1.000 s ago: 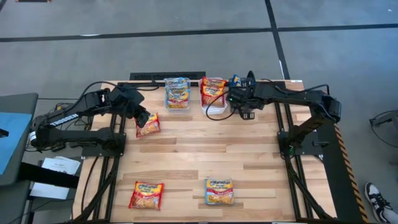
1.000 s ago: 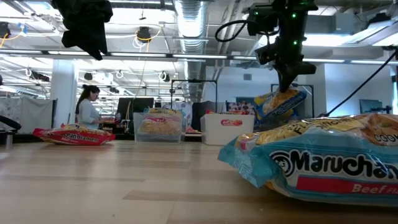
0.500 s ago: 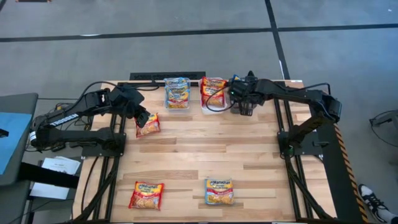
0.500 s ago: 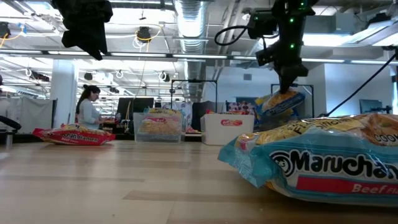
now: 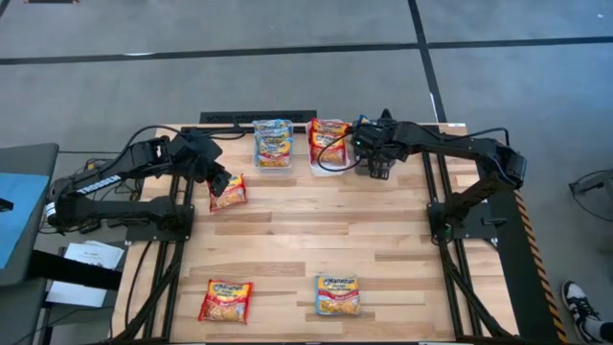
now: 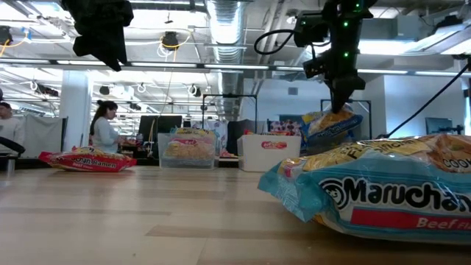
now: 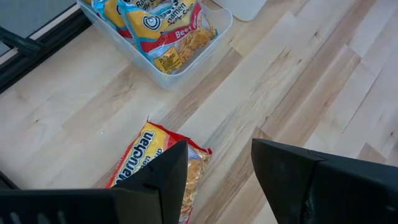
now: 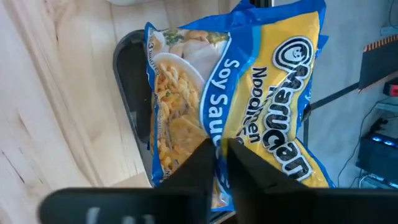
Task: Sort Maruchan noodles
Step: Put the blue noodle pack into the black bin
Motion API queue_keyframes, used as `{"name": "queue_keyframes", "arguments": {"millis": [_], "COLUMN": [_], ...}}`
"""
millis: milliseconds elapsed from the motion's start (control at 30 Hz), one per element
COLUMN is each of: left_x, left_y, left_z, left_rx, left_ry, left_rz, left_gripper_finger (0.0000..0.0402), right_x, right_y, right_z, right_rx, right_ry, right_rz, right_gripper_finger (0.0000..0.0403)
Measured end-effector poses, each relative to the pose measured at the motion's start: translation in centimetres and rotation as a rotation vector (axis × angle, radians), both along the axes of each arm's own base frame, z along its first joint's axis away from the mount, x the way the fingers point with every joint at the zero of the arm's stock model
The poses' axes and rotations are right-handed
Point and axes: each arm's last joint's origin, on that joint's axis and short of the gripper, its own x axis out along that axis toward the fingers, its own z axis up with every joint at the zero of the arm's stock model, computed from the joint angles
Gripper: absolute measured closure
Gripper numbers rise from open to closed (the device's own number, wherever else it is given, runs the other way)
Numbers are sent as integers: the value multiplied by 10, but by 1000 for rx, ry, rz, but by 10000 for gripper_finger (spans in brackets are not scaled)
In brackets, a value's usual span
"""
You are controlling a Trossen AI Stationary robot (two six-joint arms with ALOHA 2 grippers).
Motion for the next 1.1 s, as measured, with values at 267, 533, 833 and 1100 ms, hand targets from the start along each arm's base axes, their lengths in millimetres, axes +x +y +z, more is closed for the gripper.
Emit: {"name": "queue_keyframes", "arguments": {"millis": [267,533,833,1100], "left_x": [0,0,0,0], "left_y": [0,0,0,0], "left_z": [0,0,0,0], "left_rx": [0,0,0,-1], "left_ry": [0,0,0,0], "left_rz": [0,0,0,1], "left_gripper_finger": [237,237,237,237], "right_x": [-3,-11,-11,-12], "right_y": [1,3,3,3], "right_z": [-1,-1,-1,-1], "right_rx": [12,-22,-25,-26], "right_ry": [33,114,90,65], "right_rz": [-11,-62,-95,-141], "right_gripper_finger": [265,249,250,219]}}
